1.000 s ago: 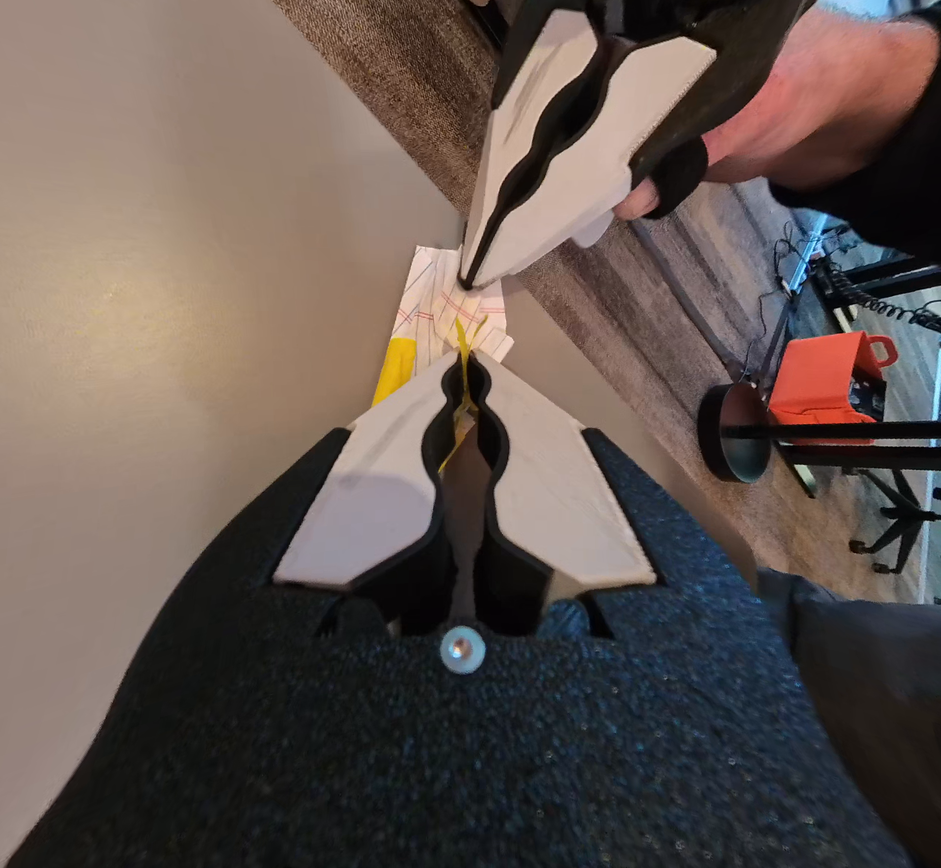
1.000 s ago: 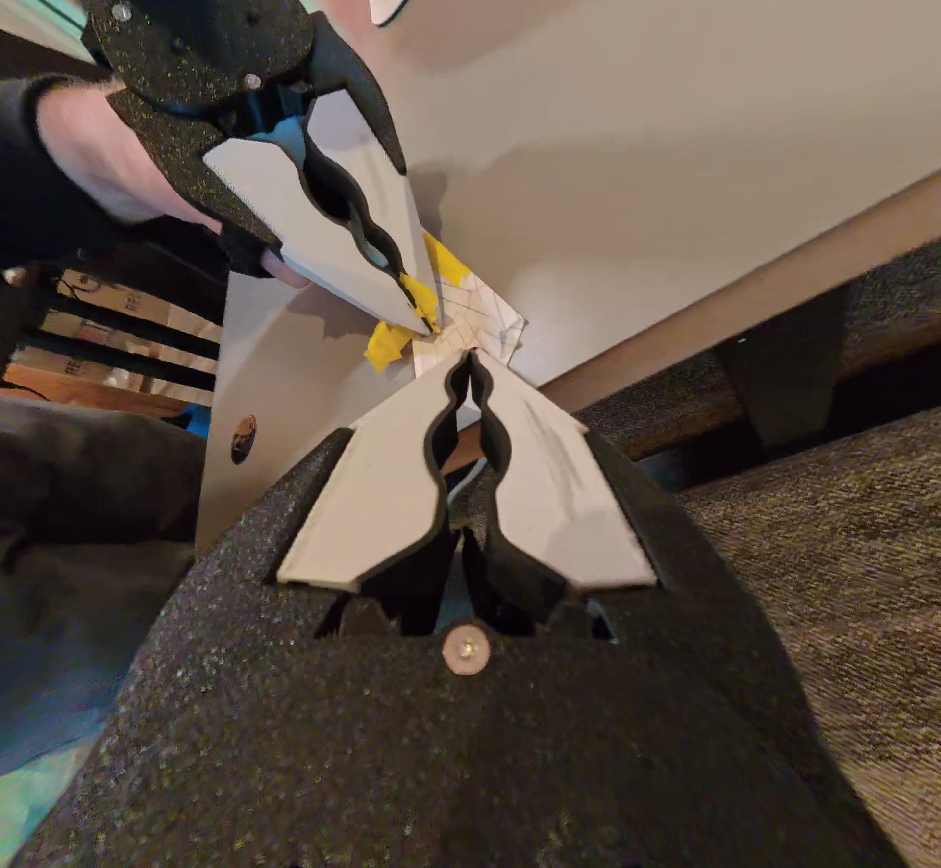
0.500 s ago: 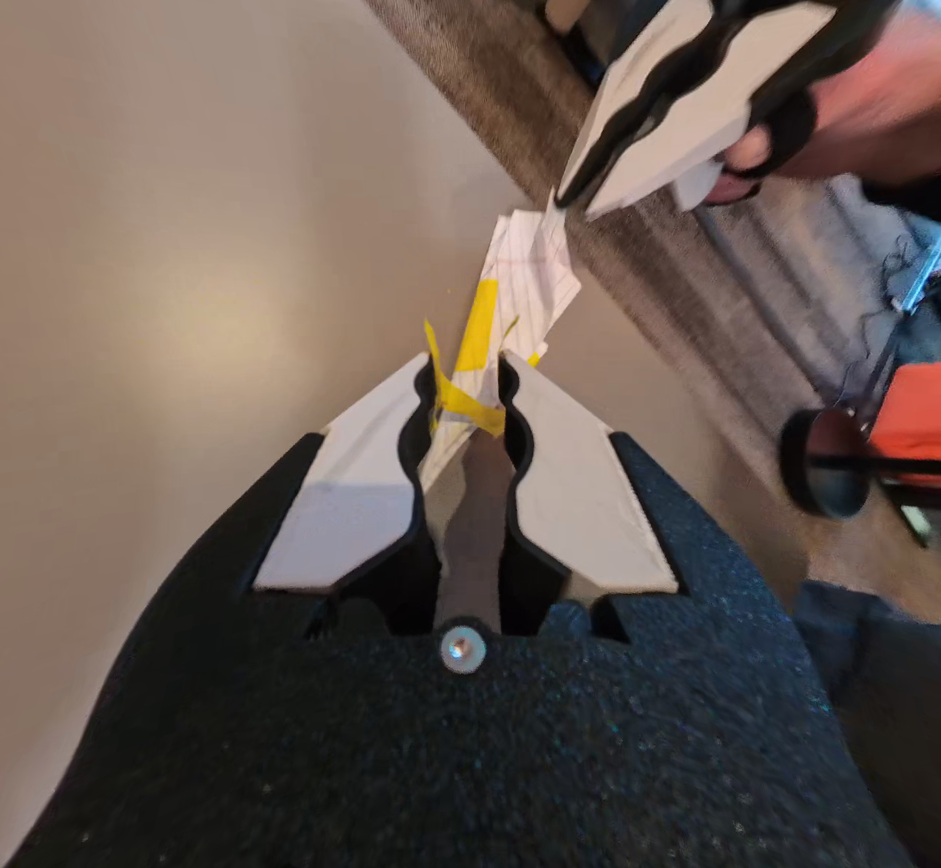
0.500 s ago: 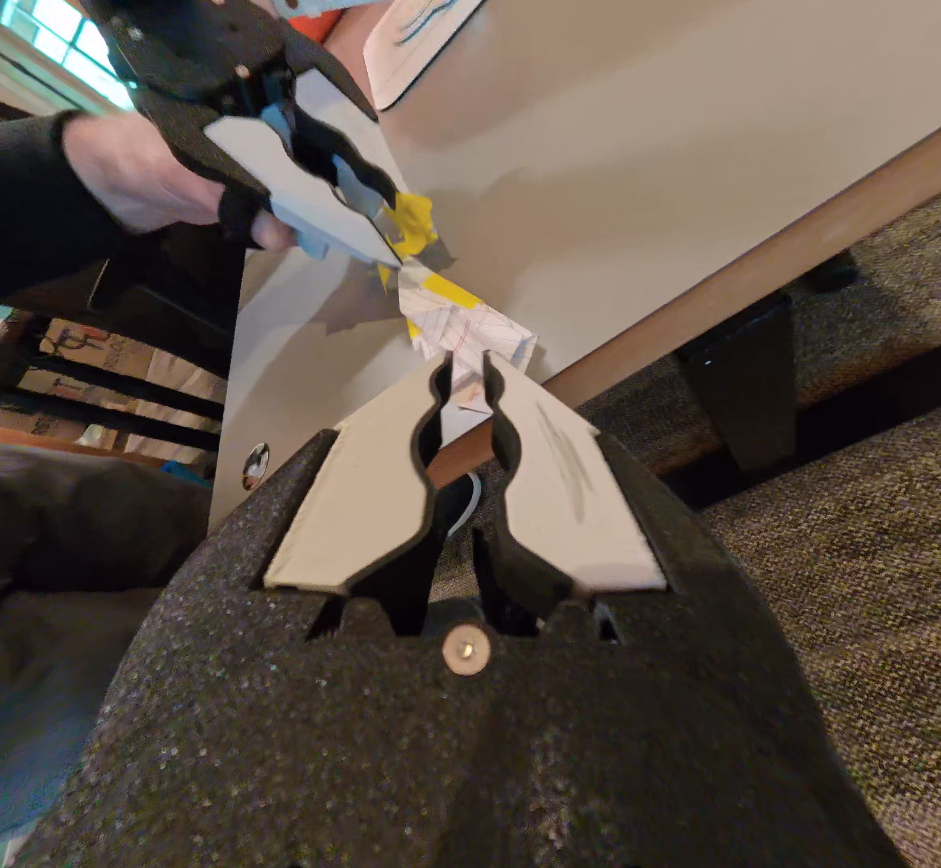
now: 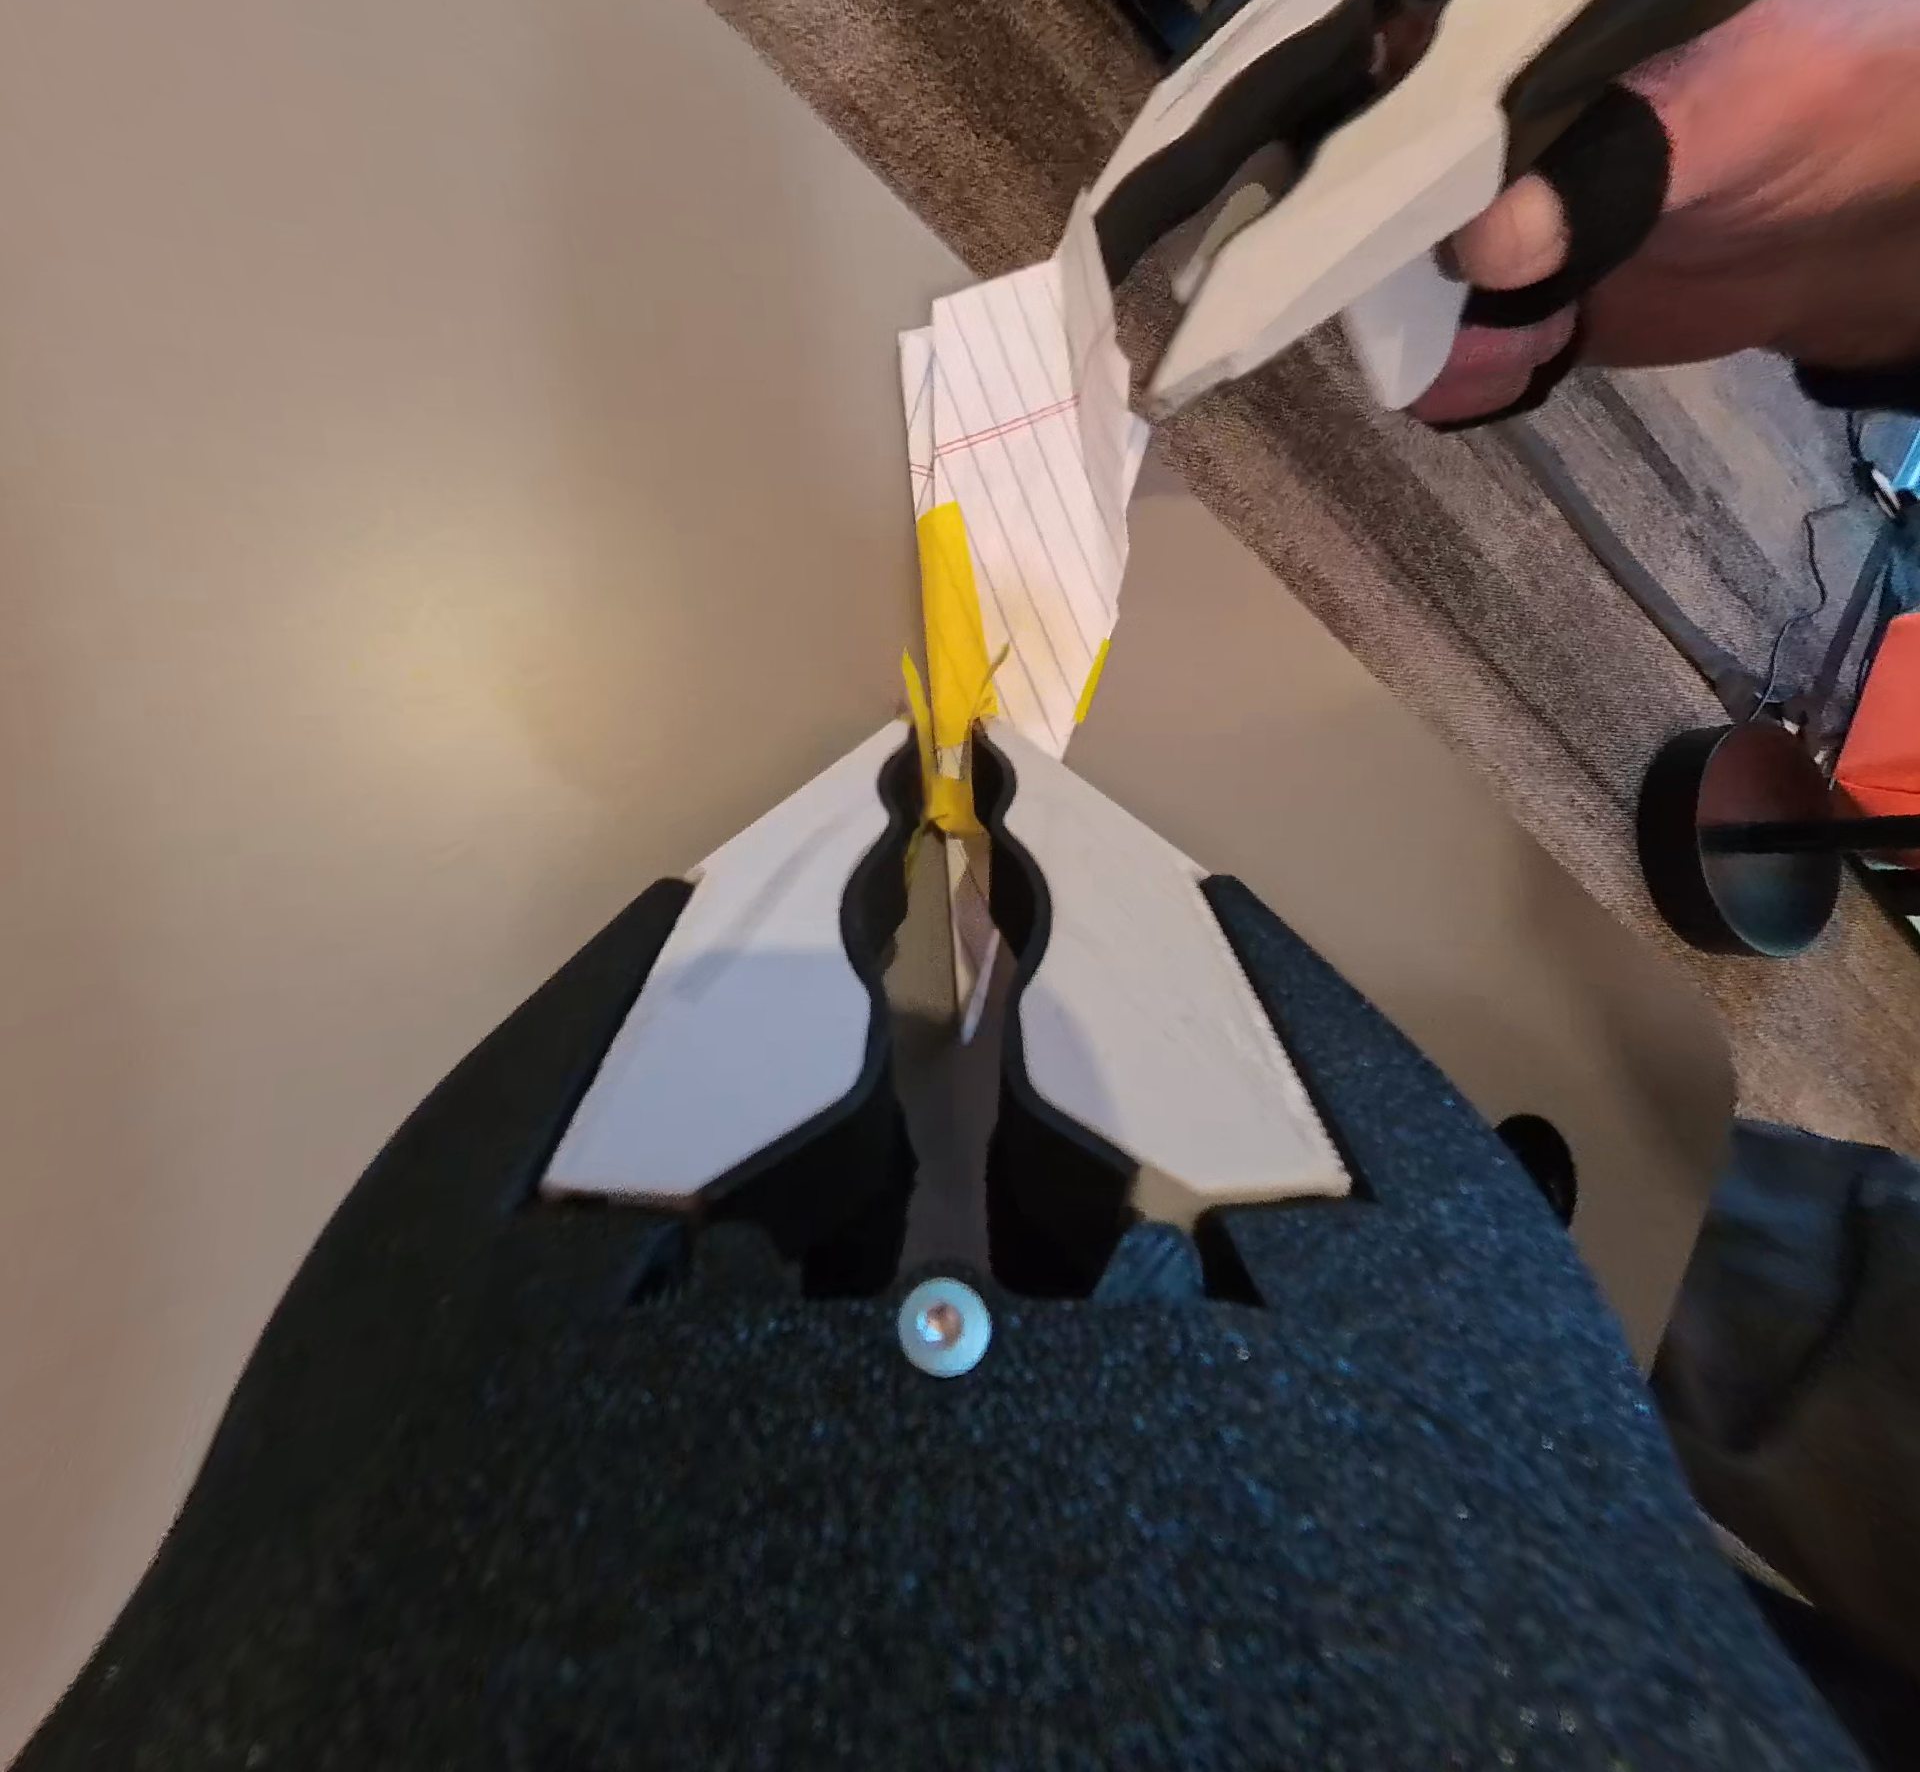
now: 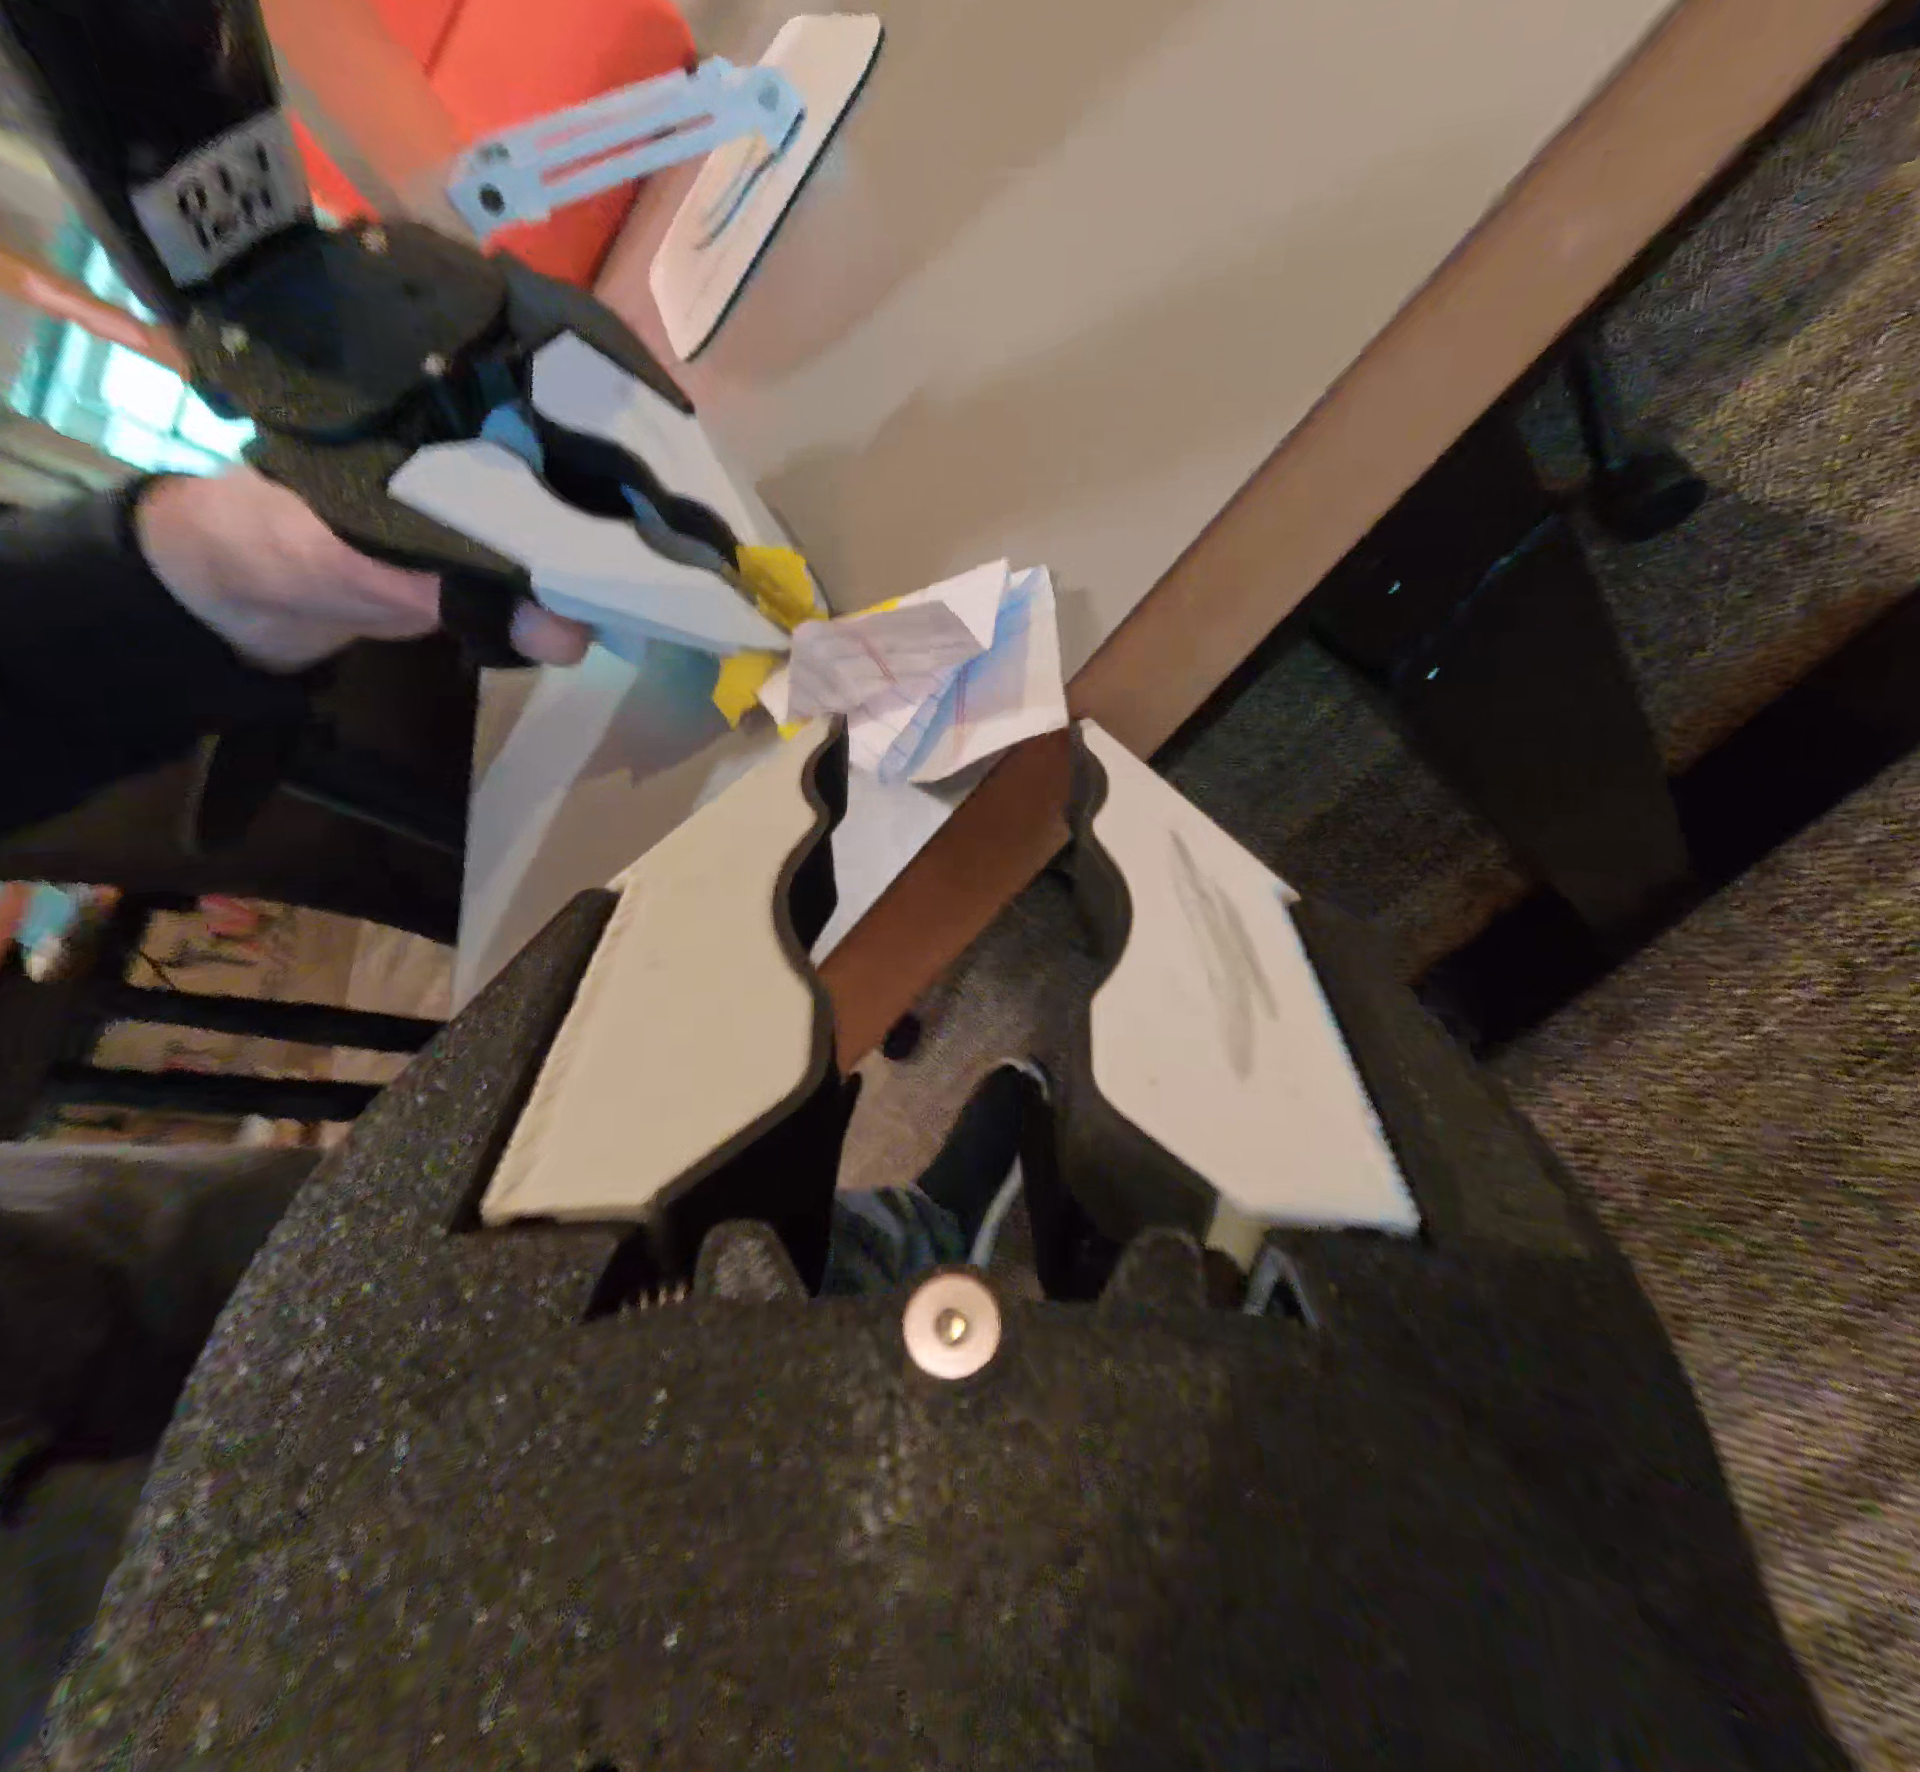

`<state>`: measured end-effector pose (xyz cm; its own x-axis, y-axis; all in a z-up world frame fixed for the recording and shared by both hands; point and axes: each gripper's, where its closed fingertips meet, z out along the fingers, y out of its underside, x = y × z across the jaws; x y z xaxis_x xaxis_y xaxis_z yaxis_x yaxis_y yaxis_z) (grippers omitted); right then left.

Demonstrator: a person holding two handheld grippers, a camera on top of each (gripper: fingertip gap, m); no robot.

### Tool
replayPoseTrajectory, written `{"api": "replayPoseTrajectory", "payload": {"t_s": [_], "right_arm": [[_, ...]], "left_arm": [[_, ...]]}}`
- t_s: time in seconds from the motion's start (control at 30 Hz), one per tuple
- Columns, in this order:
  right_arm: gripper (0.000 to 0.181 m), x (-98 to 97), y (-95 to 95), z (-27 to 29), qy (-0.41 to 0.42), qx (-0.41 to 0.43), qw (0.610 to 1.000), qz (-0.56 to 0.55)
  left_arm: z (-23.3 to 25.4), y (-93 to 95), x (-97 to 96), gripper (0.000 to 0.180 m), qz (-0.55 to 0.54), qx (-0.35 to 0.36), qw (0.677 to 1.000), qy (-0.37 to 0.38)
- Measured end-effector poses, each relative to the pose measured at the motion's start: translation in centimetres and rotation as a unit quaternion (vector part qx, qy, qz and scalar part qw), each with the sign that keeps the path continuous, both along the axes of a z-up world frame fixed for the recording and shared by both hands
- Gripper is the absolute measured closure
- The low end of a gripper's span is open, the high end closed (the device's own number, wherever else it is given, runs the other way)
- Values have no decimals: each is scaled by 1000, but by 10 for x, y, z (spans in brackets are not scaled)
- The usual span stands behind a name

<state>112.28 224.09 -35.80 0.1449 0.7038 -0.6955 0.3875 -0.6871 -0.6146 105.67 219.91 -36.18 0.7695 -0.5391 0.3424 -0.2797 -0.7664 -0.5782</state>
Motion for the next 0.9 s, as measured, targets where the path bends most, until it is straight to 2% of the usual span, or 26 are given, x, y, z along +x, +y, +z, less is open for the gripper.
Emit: {"api": "replayPoseTrajectory", "payload": {"t_s": [0.07,0.13,0.2,0.3,0.4,0.53,0.63,0.67,0.73,0.8,0.9], "right_arm": [[155,3,1,-4,-2,-21,1000,-11],[161,4,0,1,31,-48,998,-27],[181,7,-1,5,61,-76,994,-40],[181,11,2,19,92,-88,990,-55],[181,10,10,48,103,-39,992,-60],[181,-3,29,114,84,156,983,-54],[181,-25,26,155,8,384,923,1],[181,-33,23,161,-24,457,889,20],[181,-48,14,157,-95,595,795,71],[181,-63,-5,134,-128,666,723,133],[181,-73,-33,85,-154,693,673,207]], "left_arm": [[0,4,4,173,8,9,1000,-1],[0,2,15,175,-10,5,1000,-12],[0,4,22,175,-15,8,1000,-15],[2,6,27,173,-1,13,999,-34],[17,20,28,170,23,45,997,-56],[58,48,6,159,93,103,987,-76],[92,49,-17,157,134,143,976,-94],[105,46,-26,157,149,157,971,-103],[117,35,-46,158,180,165,964,-109],[120,21,-60,163,201,166,957,-124],[105,1,-75,162,236,135,950,-155]]}}
